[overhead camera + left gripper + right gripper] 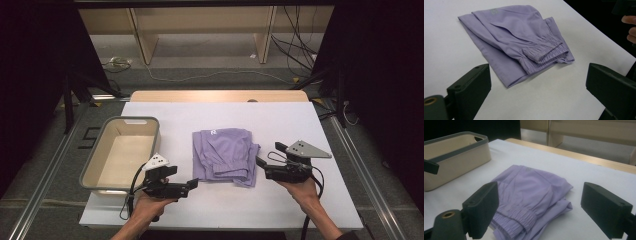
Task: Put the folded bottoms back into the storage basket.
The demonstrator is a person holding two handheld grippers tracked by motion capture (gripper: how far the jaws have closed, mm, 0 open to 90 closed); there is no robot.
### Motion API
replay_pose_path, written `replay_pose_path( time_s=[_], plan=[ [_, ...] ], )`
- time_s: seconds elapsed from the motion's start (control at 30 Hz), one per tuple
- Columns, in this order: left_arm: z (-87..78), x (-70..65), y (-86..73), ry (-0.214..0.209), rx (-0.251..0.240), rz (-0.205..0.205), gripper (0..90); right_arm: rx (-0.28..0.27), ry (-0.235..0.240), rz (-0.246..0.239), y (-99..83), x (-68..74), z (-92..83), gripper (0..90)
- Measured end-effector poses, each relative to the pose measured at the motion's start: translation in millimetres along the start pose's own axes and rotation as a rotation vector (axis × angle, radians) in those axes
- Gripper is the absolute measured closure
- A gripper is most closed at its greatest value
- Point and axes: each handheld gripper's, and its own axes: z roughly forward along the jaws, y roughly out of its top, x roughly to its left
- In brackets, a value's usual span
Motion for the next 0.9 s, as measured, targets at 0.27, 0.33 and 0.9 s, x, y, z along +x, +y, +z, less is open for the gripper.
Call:
replay_pose_path(
  time_s=[0.27,0.33,0.9],
  plan=[
    [6.0,4.1,-0.4,0.007,0.037,-0.049,5.9,0.03,-0.015,0.02,1.2,-13.7,13.8,16.2],
    [8.1,5.1,-0.1,0.014,0.038,-0.062,5.9,0.031,-0.018,0.03,1.7,-17.0,16.2,16.3],
    [27.2,20.2,1.7,0.017,0.11,-0.201,7.2,0.067,-0.029,0.049,4.6,-31.0,35.5,17.0]
  ],
)
